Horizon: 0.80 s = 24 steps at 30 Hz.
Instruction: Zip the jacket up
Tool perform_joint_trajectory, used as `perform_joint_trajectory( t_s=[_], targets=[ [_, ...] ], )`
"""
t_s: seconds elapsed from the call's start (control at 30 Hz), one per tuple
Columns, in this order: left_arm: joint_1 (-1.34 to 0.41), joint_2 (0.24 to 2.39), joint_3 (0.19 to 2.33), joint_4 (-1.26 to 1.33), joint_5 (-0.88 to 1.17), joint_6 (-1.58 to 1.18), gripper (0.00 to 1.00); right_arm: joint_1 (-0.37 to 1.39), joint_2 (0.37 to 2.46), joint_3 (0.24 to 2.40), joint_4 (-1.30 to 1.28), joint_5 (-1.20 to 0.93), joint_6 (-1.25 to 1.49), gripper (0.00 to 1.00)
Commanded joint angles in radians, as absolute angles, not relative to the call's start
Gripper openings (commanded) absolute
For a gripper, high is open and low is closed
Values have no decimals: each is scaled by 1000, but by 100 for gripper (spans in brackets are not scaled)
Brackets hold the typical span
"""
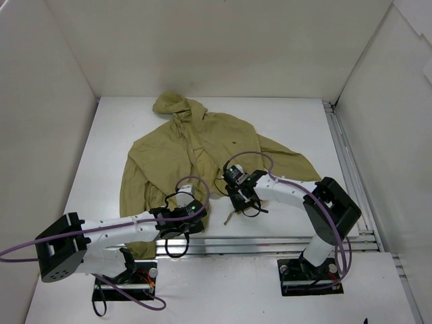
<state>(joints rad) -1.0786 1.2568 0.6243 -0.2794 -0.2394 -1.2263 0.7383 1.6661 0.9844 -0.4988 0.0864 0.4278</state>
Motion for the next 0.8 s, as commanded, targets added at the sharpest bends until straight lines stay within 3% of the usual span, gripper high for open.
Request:
perform_joint_trajectory(
  t_s=[0.0,0.07,0.37,0.6,0.77],
  targets=[
    [-1072,1227,624,-256,-250,-1236,0,736,1726,924,-425,60,471,15],
    [-1072,1223,617,-259,-252,-1239,0,739,1735,885,-364,60,500,0],
    [-1072,1190,633,-298,-275,-1218,0,839,1615,879,-261,167,542,0],
    [-1063,1091,617,-281,-333,-1184,0,804,1404,974,-262,166,437,0],
    [-1063,1040,627,-278,-380,-1131,0,766,1361,1064,-255,130,390,0]
  ],
)
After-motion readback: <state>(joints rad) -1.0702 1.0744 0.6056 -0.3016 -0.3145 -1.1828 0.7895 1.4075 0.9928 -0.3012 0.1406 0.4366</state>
